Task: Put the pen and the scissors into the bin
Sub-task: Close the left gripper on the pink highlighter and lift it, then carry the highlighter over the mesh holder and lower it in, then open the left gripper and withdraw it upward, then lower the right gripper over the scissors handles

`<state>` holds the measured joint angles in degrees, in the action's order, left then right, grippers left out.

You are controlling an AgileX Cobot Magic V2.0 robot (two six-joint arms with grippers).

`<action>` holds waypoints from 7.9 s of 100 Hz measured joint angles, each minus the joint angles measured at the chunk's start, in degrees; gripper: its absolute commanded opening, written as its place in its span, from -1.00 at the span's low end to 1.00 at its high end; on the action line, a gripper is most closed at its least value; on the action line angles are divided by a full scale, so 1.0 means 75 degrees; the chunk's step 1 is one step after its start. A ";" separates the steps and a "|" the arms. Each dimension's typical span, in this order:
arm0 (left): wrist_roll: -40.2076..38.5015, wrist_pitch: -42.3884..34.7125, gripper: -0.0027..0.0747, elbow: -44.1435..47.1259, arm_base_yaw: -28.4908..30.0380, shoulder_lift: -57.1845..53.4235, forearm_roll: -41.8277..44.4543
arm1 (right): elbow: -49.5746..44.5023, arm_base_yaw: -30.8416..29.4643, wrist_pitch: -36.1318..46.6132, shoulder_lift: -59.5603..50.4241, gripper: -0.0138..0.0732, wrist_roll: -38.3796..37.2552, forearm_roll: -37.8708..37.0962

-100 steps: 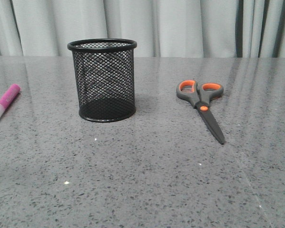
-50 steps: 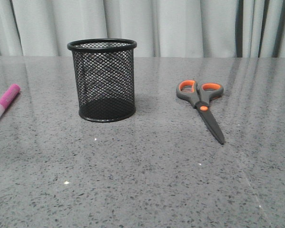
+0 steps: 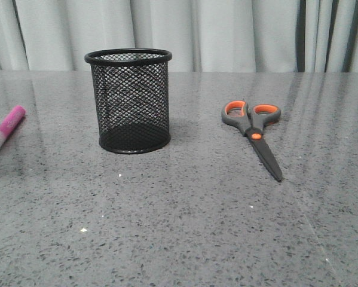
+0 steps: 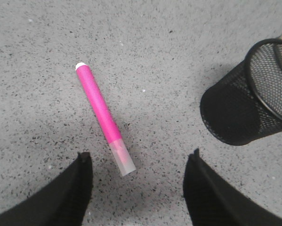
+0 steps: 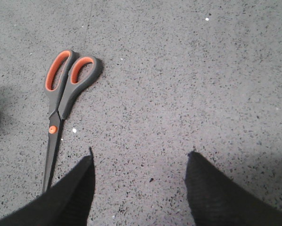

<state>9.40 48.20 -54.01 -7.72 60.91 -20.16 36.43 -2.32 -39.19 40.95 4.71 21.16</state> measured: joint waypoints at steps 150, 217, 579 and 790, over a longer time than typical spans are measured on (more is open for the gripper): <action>0.0153 0.0052 0.06 -0.1411 -0.0284 0.4033 0.0712 | 0.0017 0.0000 -0.0047 0.0000 0.19 0.0015 0.0000; 0.0139 0.0172 -0.99 -0.1503 -0.0284 0.4118 0.0723 | 0.0017 0.0000 -0.0212 0.0000 0.19 0.0027 0.0000; 0.2773 -0.3007 0.35 -0.1993 -0.3567 0.2666 -0.0837 | 0.0017 0.0000 -0.0344 0.0000 0.19 0.0027 0.0000; 0.1753 -0.4621 -0.99 0.1710 0.0299 -0.3261 -0.0345 | 0.0484 0.0016 -0.0074 0.1197 0.19 0.1890 0.1953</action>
<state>22.55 13.54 -41.19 -5.48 36.46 -22.75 40.06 -2.20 -39.74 49.93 18.89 35.81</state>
